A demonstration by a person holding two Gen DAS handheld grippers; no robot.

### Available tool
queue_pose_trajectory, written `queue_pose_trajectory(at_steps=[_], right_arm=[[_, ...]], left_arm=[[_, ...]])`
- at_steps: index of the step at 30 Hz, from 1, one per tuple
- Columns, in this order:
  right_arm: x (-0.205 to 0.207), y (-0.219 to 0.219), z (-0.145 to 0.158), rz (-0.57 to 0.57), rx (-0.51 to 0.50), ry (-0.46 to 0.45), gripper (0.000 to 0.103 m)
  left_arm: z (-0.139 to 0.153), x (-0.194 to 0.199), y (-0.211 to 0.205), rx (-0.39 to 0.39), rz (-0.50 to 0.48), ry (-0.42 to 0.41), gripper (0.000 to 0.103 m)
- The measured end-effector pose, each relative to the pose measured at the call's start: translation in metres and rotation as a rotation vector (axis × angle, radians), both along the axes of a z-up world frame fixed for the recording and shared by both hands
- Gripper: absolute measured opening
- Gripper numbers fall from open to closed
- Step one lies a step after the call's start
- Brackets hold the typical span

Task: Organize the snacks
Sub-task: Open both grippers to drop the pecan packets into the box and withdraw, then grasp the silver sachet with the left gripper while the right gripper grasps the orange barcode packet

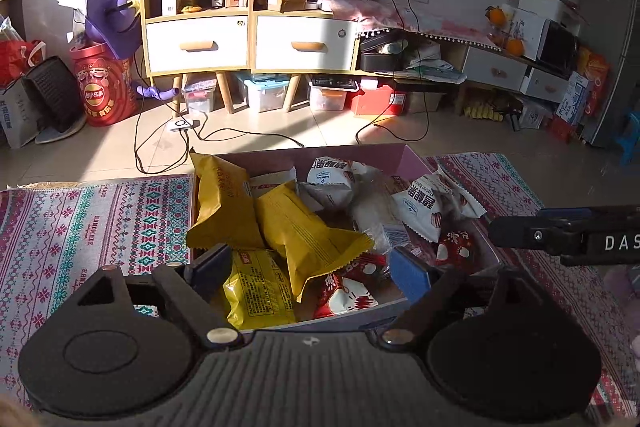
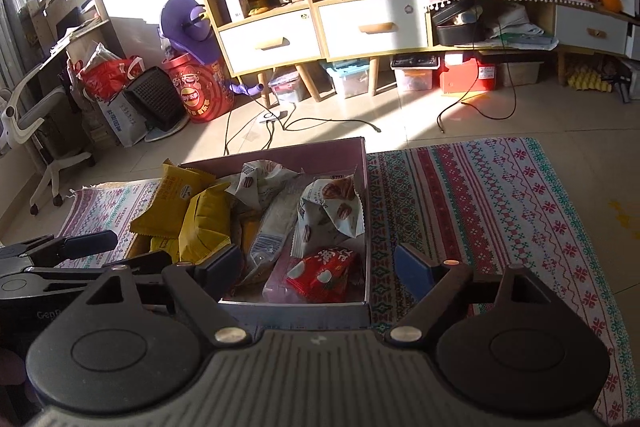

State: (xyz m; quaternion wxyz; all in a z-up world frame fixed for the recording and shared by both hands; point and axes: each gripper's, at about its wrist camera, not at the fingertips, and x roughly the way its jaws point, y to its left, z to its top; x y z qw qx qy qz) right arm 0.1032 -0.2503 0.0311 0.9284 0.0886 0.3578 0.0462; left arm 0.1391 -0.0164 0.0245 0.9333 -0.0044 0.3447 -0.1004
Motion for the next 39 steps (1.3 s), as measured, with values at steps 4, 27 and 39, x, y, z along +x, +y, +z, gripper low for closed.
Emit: queue_pose_trajectory(at_steps=[4,27,39], right_arm=[[-0.014,0.008,0.000,0.008,-0.018,0.018,0.084],[-0.056,0.052,-0.011,0.090,-0.033,0.001,0.096],[-0.051,0.079,-0.036,0.127,-0.106,-0.014,0.098]], left_arm=[[0.002,-0.017,0.010,0.008,0.005,0.017,0.093],[-0.006,-0.076,0.058,0.000,0.068,0.058,0.103],[-0.047,-0.073,0.092,0.076,0.121,0.107,0.103]])
